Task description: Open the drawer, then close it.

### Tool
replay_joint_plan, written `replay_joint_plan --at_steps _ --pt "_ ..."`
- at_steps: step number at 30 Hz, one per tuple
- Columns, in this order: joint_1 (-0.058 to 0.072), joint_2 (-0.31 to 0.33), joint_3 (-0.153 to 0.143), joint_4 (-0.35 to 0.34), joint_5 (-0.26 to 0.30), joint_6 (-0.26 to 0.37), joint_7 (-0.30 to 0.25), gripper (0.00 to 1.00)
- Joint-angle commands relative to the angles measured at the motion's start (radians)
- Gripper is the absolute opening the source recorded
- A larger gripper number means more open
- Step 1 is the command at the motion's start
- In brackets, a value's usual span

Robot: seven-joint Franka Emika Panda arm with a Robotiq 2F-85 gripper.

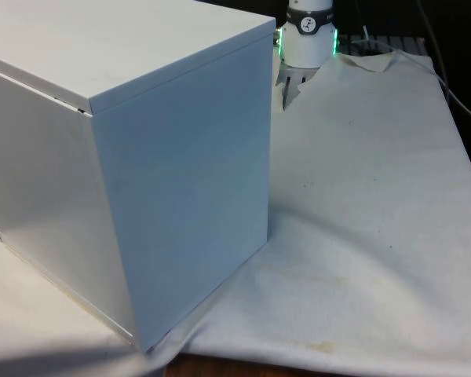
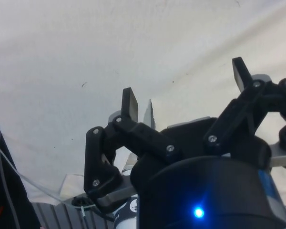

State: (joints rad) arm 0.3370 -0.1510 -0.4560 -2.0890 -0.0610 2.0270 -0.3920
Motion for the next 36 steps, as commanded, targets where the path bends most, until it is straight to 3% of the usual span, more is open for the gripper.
replay_joint_plan --at_steps 1,17,36 --pt "-0.001 -0.01 -0.003 -0.011 -0.004 0.018 -0.013 1.0" --pt "0.0 -0.011 -0.041 -0.013 0.001 0.042 -0.144 1.0" --pt "0.0 0.001 -0.044 -0.008 0.0 0.044 -0.24 1.0"
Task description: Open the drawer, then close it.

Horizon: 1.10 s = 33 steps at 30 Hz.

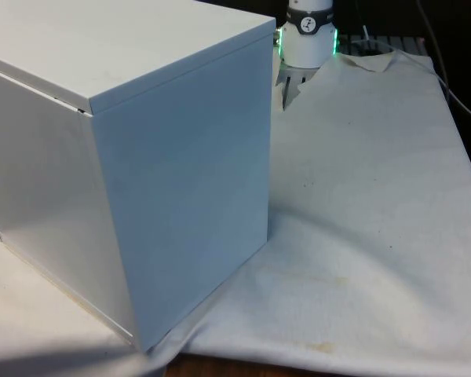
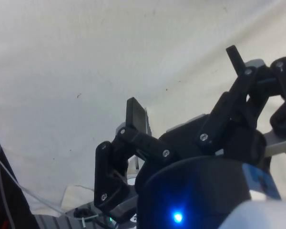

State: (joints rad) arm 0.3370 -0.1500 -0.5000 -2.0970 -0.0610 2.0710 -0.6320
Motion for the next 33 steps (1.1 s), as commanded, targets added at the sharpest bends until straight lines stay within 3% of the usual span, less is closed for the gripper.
replay_joint_plan --at_steps 1,33 --pt "0.0 0.003 -0.001 -0.001 0.001 0.012 -0.013 1.0" --pt "0.0 0.039 -0.001 0.025 -0.013 0.002 -0.173 1.0"
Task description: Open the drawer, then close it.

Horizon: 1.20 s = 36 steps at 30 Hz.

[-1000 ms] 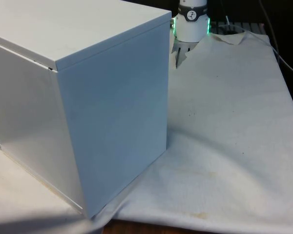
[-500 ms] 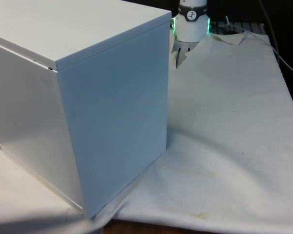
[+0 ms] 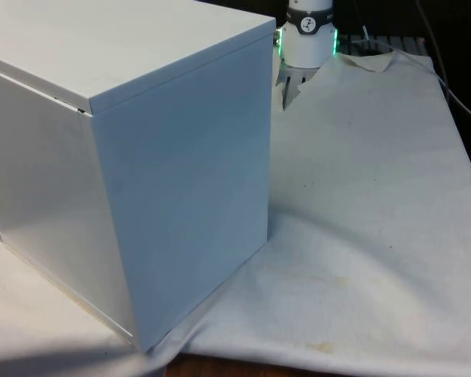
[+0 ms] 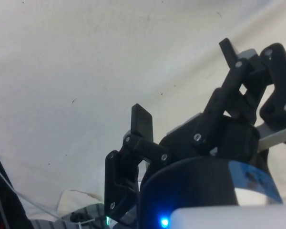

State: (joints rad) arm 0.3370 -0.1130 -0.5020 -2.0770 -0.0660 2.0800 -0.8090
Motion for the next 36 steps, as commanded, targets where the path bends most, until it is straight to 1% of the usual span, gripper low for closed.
replay_joint_plan --at_steps 1,2,3,9,10,11,24,25,26,28,33,34,35,36 --pt "0.0 0.007 0.001 0.008 -0.01 -0.006 -0.004 1.0" --pt "0.0 0.001 0.0 0.002 -0.001 0.0 -0.004 1.0" --pt "0.0 0.009 0.001 0.01 -0.011 -0.006 -0.008 1.0" --pt "0.0 0.023 0.001 0.02 -0.015 0.001 -0.041 1.0" --pt "0.0 0.022 0.0 0.017 -0.004 0.0 -0.043 1.0" --pt "0.0 0.024 0.001 0.02 -0.017 0.002 -0.045 1.0" --pt "0.0 0.031 0.002 0.01 -0.051 0.034 -0.084 1.0" --pt "0.001 0.034 0.001 0.016 -0.037 0.015 -0.085 1.0" --pt "0.0 0.031 0.002 0.009 -0.053 0.038 -0.086 1.0" --pt "0.0 0.031 0.002 0.007 -0.061 0.049 -0.096 1.0" --pt "0.0 0.031 0.002 0.001 -0.072 0.069 -0.107 1.0" --pt "0.001 0.034 0.001 0.006 -0.059 0.052 -0.109 1.0" --pt "0.0 0.031 0.002 0.0 -0.074 0.074 -0.11 1.0" --pt "0.0 0.032 0.002 -0.003 -0.077 0.085 -0.116 1.0"
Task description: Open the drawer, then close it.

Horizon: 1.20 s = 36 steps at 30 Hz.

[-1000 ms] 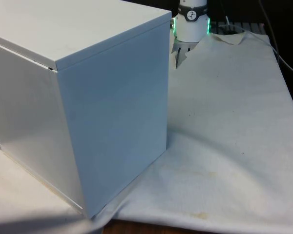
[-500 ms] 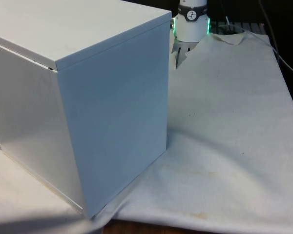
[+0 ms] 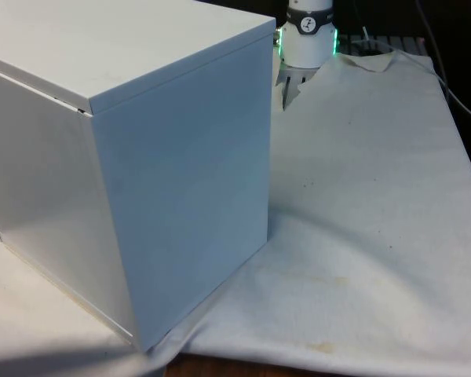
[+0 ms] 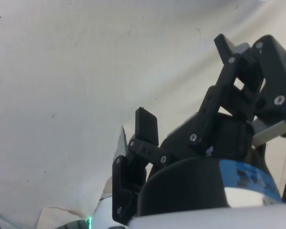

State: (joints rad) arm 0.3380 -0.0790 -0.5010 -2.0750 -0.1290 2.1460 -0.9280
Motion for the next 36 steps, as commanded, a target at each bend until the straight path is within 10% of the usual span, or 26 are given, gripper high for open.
replay_joint_plan --at_steps 1,36 --pt "-0.001 -0.002 0.001 -0.006 -0.015 0.023 0.0 1.0" --pt "-0.003 0.045 -0.014 -0.038 -0.033 0.194 -0.127 1.0"
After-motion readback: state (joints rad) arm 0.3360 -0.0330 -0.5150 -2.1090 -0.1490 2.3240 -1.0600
